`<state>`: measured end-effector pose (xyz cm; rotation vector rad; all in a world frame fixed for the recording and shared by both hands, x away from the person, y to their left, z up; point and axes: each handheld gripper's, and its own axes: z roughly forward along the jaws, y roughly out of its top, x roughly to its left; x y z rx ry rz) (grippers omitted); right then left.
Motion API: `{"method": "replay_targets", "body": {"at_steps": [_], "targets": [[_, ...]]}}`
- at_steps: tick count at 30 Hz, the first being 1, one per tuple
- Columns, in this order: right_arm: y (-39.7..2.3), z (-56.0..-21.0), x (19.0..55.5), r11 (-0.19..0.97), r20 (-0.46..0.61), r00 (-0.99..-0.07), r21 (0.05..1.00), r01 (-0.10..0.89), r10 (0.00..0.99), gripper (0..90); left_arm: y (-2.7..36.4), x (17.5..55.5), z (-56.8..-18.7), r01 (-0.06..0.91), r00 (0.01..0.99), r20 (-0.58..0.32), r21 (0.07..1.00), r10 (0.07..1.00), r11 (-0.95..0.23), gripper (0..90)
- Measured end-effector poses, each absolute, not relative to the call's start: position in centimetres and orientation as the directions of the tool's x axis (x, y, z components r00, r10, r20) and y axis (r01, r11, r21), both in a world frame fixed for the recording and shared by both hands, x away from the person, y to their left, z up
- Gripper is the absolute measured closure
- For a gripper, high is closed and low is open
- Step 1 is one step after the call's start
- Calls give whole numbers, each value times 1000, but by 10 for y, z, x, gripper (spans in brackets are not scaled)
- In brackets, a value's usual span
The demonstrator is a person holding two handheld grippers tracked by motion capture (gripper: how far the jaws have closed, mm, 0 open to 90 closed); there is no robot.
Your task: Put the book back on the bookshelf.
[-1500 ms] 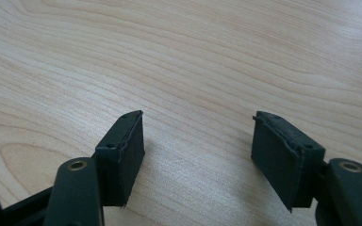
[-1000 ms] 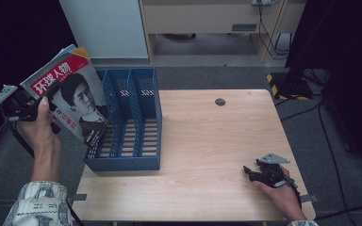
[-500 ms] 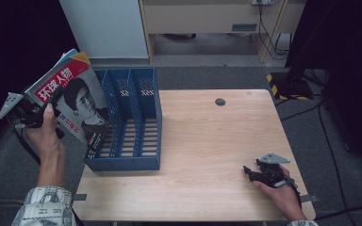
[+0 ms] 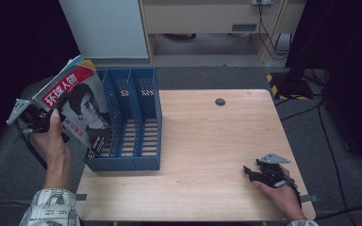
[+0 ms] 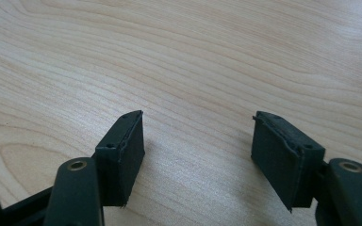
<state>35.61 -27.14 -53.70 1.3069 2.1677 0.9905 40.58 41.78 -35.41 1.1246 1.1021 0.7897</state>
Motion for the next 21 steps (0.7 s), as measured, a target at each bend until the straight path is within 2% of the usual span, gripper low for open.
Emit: {"method": "replay_targets", "body": {"at_steps": [10,21], "targets": [[-271,-537,356,304,7,-470,753,583,883,351,410,406,-365,34,270,-252,967,929,253,866],[-271,-537,356,303,8,-469,753,584,883,351,408,409,-382,59,276,-270,963,922,264,866]]}}
